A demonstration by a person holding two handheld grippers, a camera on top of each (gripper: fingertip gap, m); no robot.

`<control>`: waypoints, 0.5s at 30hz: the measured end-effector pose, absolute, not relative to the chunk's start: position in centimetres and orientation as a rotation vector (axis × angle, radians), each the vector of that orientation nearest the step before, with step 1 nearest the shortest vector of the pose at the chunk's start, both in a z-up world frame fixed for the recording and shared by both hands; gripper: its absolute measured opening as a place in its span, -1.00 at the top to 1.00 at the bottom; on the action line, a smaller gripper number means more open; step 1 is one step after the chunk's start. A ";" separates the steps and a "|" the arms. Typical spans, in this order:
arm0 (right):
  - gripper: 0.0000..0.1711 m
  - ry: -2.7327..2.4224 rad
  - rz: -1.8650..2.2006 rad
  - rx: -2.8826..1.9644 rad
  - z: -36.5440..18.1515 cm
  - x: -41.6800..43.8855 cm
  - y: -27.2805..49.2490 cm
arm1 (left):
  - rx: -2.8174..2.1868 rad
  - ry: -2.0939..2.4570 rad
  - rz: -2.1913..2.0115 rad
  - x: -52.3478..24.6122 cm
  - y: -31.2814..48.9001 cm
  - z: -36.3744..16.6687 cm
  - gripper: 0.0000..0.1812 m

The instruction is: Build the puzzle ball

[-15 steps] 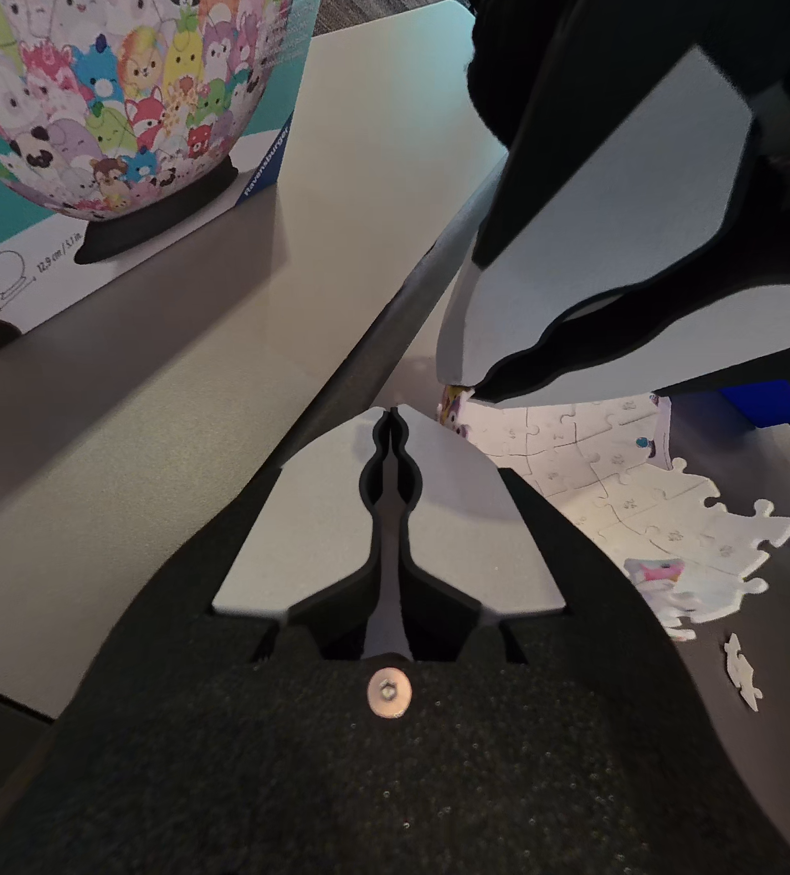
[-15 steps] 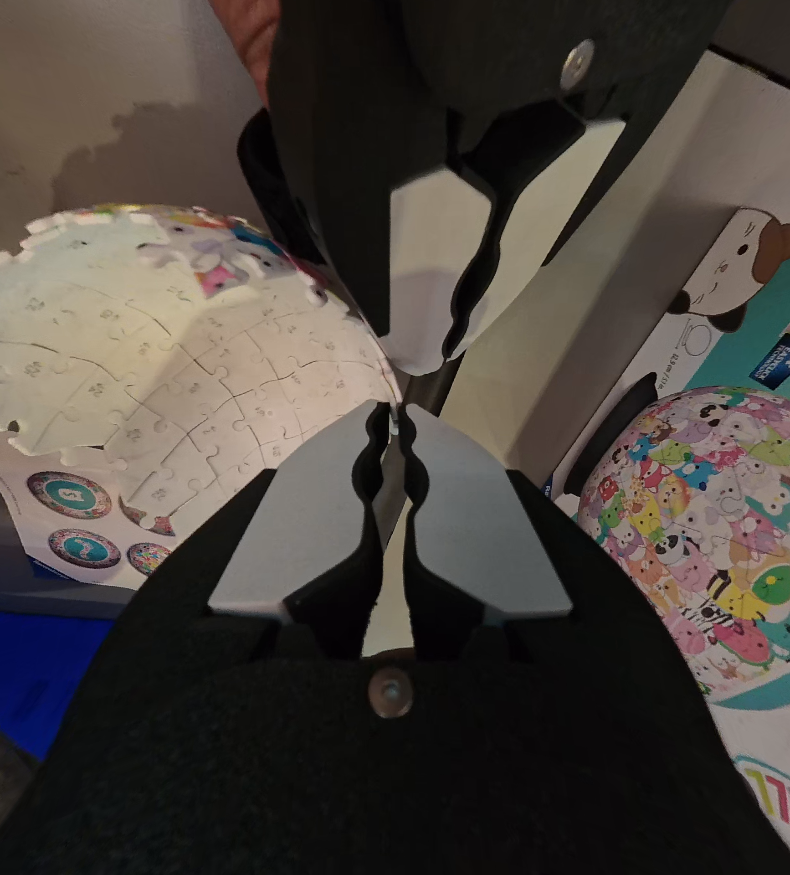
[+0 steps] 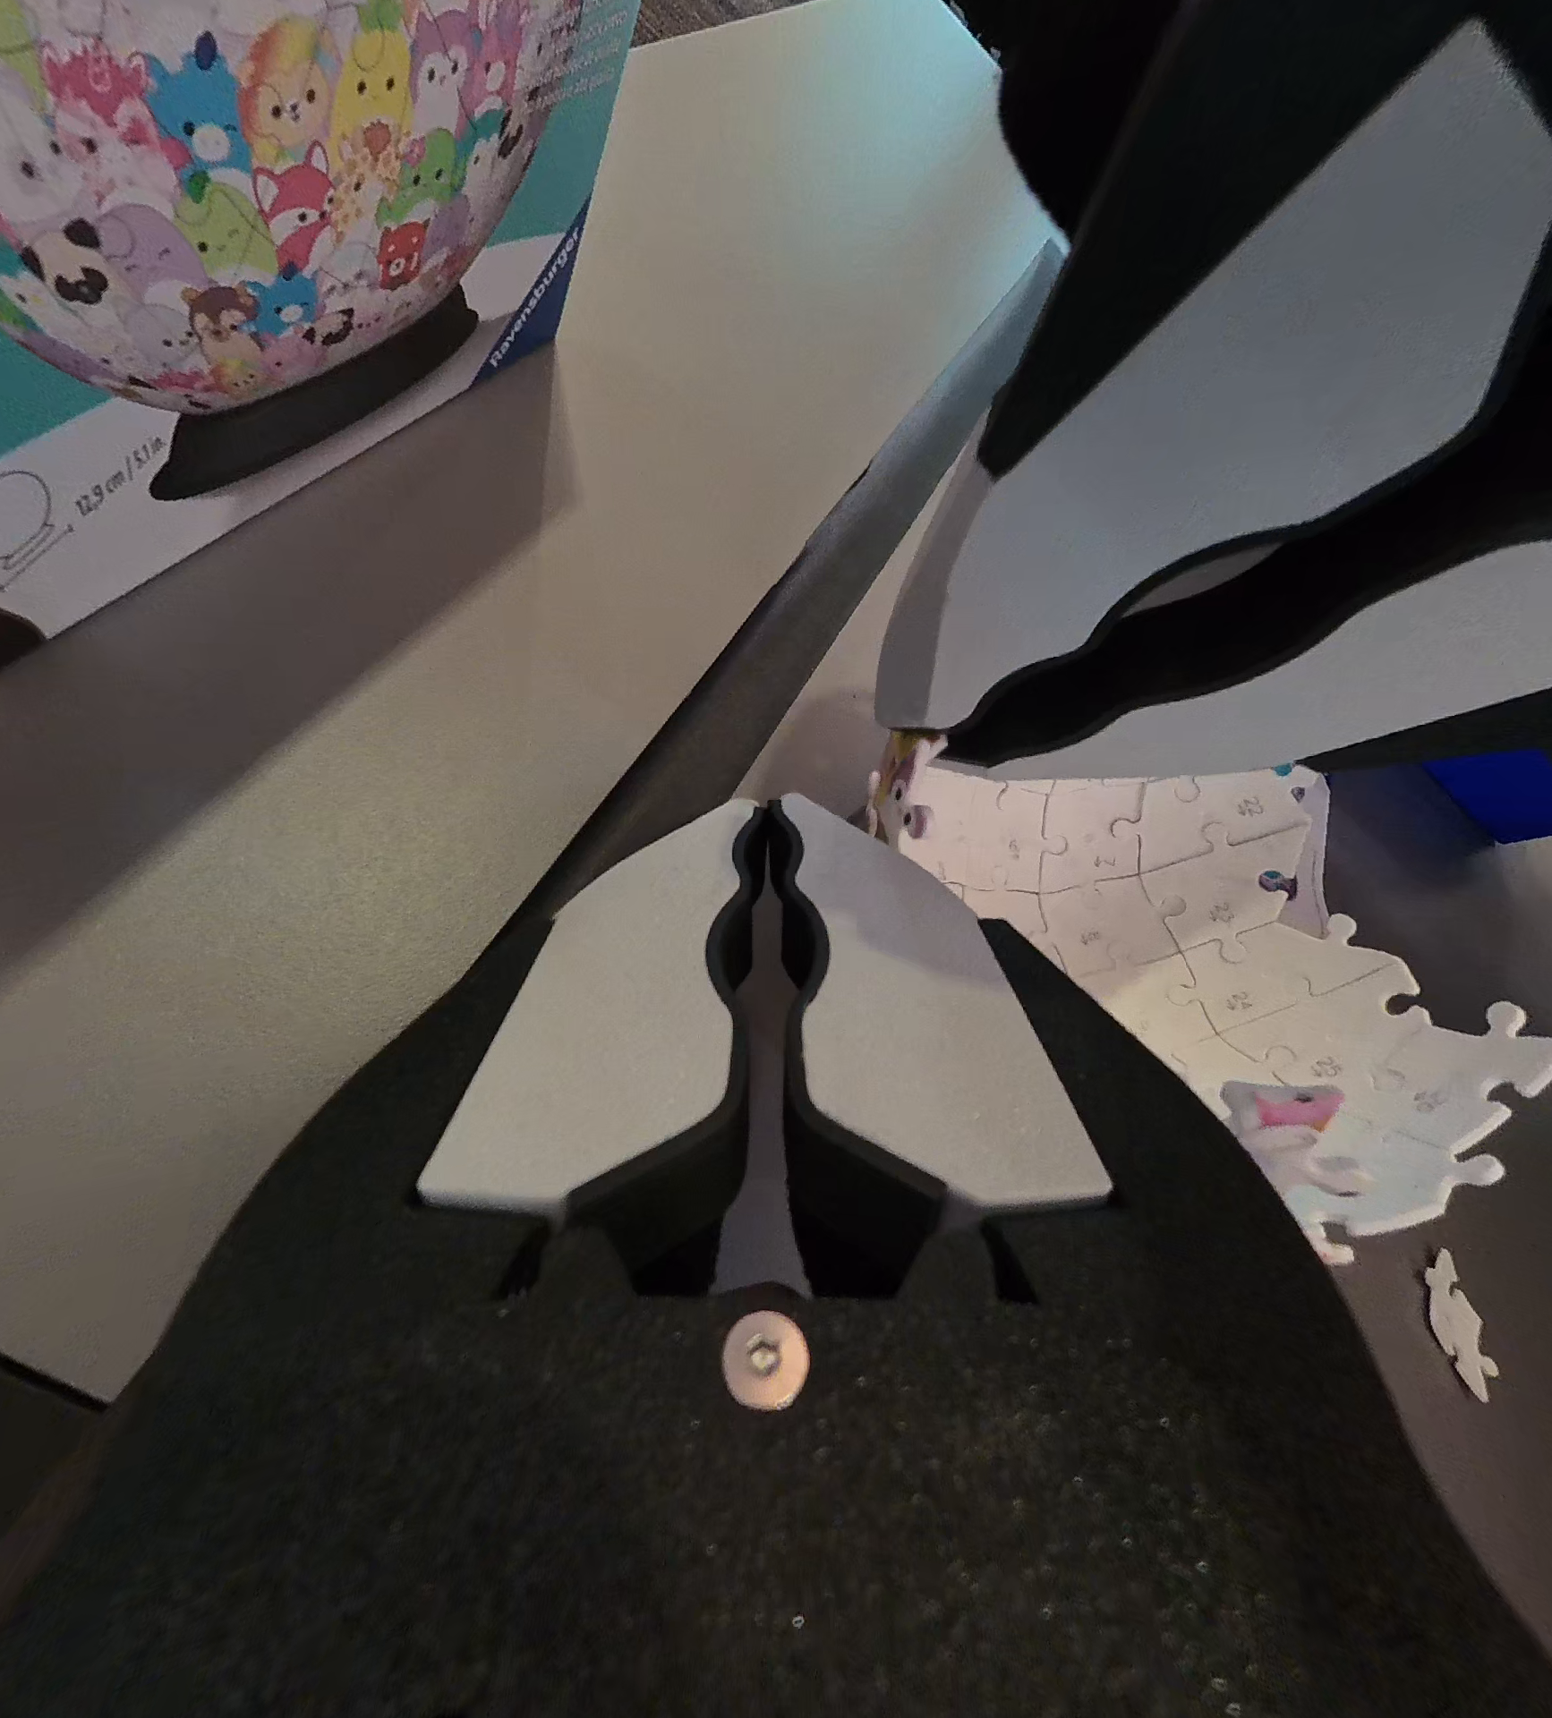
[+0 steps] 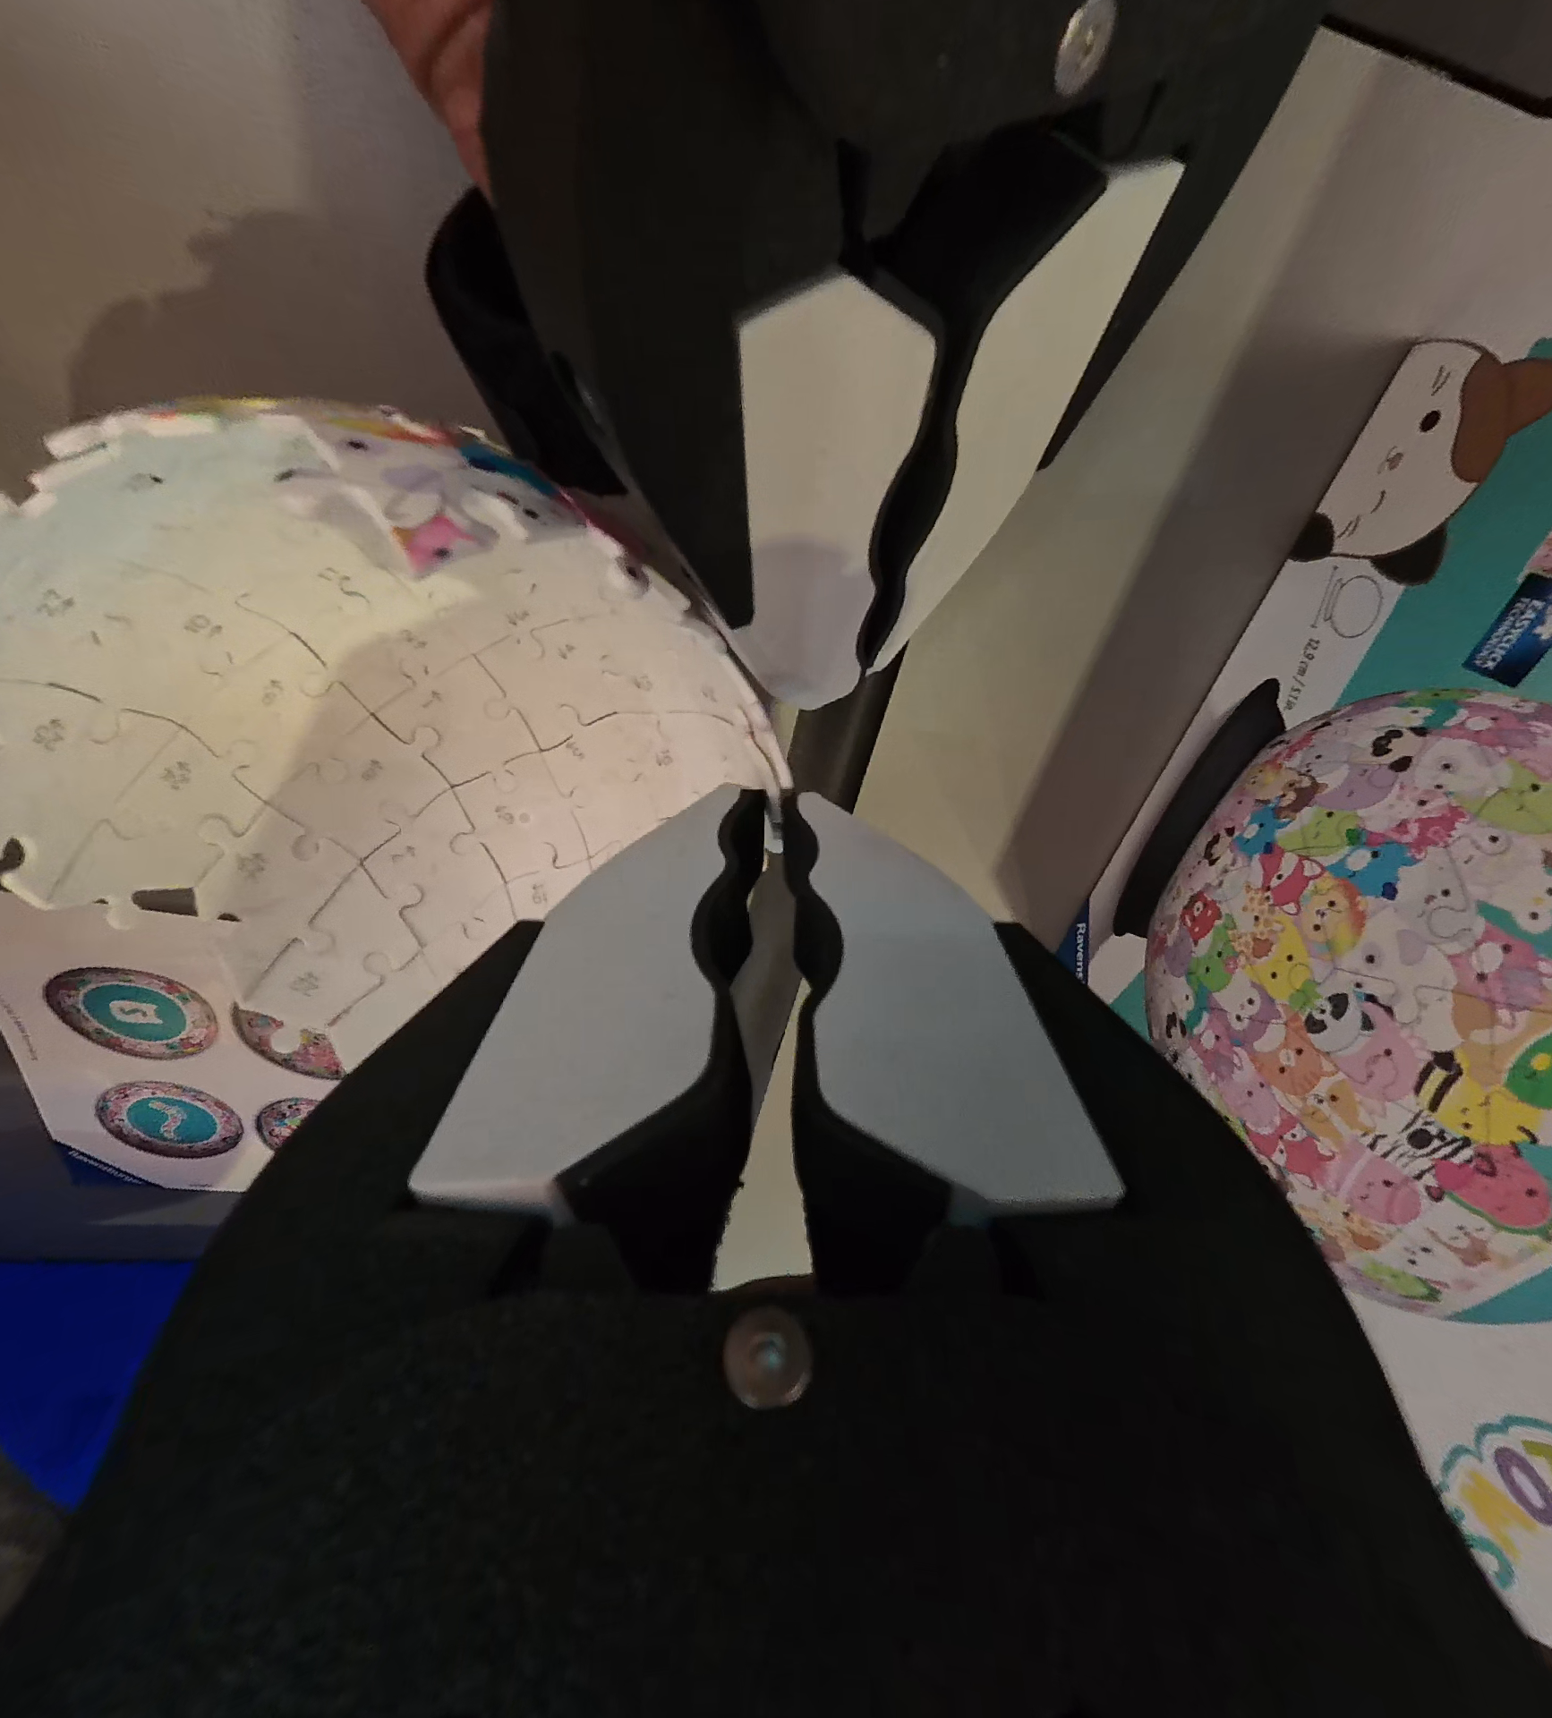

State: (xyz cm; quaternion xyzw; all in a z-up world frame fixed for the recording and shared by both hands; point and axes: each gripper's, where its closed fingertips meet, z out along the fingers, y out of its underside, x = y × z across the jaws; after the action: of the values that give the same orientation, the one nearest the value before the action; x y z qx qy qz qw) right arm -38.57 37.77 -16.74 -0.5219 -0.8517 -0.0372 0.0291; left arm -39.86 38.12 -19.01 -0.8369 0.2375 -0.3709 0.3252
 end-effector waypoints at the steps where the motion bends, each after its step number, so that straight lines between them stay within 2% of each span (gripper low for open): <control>1: 0.95 -2.621 -0.116 -1.614 -16.8 -38.5 37.8 | -2.195 0.622 -0.972 -39.9 38.1 -19.0 1.00; 15: 0.95 -2.557 -0.096 -1.693 -16.9 -38.0 38.6 | -2.221 0.629 -0.959 -39.8 38.0 -19.4 1.00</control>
State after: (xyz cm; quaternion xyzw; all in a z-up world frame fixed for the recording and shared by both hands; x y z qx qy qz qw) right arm -38.04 38.55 -16.91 -0.5514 -0.8329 -0.0311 0.0368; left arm -39.80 38.04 -19.41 -0.8430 0.2388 -0.3642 0.3156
